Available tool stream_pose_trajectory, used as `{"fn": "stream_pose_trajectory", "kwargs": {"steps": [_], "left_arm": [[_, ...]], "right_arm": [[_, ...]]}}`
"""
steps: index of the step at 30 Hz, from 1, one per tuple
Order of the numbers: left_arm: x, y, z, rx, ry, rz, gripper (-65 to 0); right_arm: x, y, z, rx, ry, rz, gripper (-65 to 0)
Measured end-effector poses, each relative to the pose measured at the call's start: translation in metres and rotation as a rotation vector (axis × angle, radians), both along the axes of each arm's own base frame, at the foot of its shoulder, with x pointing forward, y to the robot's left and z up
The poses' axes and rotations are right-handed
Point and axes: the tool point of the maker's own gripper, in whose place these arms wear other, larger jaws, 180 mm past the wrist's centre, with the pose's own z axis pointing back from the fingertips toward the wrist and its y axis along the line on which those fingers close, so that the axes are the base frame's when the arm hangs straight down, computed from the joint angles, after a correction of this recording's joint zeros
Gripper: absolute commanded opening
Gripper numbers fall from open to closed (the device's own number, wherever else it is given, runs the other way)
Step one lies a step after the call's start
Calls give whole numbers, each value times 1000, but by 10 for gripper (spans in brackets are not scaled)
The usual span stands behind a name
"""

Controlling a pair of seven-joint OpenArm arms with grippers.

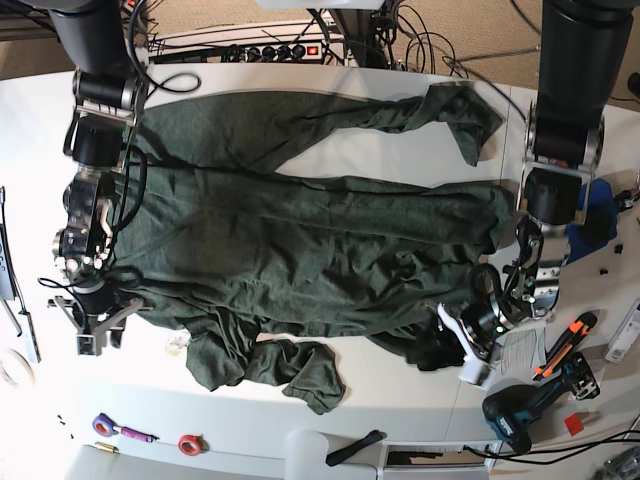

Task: Layout the t-shirt on the table in an organized manner, then fold the t-shirt properly
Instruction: 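Grasp the shirt's shoulder edges with both grippers and pull them apart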

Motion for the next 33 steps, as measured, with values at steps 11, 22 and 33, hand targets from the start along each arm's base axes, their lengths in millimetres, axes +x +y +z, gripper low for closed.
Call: {"fn": "stream_pose_trajectory", "kwargs": {"steps": [11,22,33], "left_arm": [[-131,-7,-31,148,61,-199,-586],[-195,13,-79,193,227,-134,-586],[-193,34,-72,141,228,-61,-586]], "right_arm": [[-130,70,4,-87,88,234,-530],[-248,17,-44,-2,341,83,-530],[-282,21,-86,122,449,65,-650]]}}
